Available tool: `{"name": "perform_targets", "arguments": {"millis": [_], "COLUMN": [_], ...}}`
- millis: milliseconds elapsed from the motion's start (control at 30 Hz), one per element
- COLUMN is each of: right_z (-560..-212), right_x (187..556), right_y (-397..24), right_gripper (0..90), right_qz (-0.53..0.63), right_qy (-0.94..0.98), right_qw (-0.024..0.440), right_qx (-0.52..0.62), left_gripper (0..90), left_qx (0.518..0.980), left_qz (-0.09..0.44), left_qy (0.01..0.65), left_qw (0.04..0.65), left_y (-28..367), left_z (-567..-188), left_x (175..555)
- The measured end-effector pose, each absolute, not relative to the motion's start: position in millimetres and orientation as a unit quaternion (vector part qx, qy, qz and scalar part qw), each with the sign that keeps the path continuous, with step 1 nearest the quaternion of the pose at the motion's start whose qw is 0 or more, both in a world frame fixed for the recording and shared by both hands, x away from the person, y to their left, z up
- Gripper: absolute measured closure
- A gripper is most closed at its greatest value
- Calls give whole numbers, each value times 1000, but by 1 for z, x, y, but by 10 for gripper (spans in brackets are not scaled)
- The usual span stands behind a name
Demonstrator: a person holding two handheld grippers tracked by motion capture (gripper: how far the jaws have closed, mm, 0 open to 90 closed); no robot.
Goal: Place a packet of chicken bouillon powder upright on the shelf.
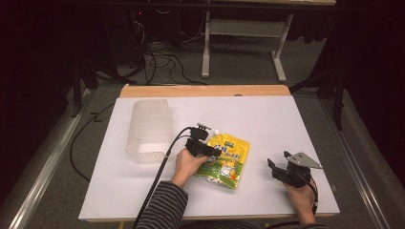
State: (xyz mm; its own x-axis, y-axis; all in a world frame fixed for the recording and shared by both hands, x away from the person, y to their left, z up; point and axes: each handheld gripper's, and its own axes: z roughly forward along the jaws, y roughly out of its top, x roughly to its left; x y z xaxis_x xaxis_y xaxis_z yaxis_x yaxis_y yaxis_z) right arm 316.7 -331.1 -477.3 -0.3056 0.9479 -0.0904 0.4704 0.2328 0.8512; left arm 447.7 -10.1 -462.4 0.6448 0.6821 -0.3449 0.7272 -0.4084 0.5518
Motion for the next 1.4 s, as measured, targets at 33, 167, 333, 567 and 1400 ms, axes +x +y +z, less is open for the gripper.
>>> {"name": "perform_targets", "arguments": {"millis": [33, 167, 333, 567, 1400], "right_z": [-477, -477, -477, -477, -477], "right_x": [317, 317, 317, 317, 317], "right_y": [-331, -331, -331, -331, -331], "right_gripper": [293, 294, 293, 294, 293], "right_qz": [372, 372, 371, 370, 371], "right_qy": [717, 718, 718, 719, 717], "right_qw": [321, 321, 320, 319, 318], "right_qx": [494, 493, 494, 495, 497], "left_gripper": [388, 461, 590, 771, 900], "left_qx": [841, 845, 852, 855, 857], "left_qz": [-24, -4, -4, -33, 0], "left_qy": [418, 420, 416, 407, 319], "left_qw": [342, 332, 319, 320, 405], "left_y": [-11, -14, -16, -12, -8], "left_z": [-462, -462, -460, -460, -402], "left_x": [446, 444, 441, 444, 412]}}
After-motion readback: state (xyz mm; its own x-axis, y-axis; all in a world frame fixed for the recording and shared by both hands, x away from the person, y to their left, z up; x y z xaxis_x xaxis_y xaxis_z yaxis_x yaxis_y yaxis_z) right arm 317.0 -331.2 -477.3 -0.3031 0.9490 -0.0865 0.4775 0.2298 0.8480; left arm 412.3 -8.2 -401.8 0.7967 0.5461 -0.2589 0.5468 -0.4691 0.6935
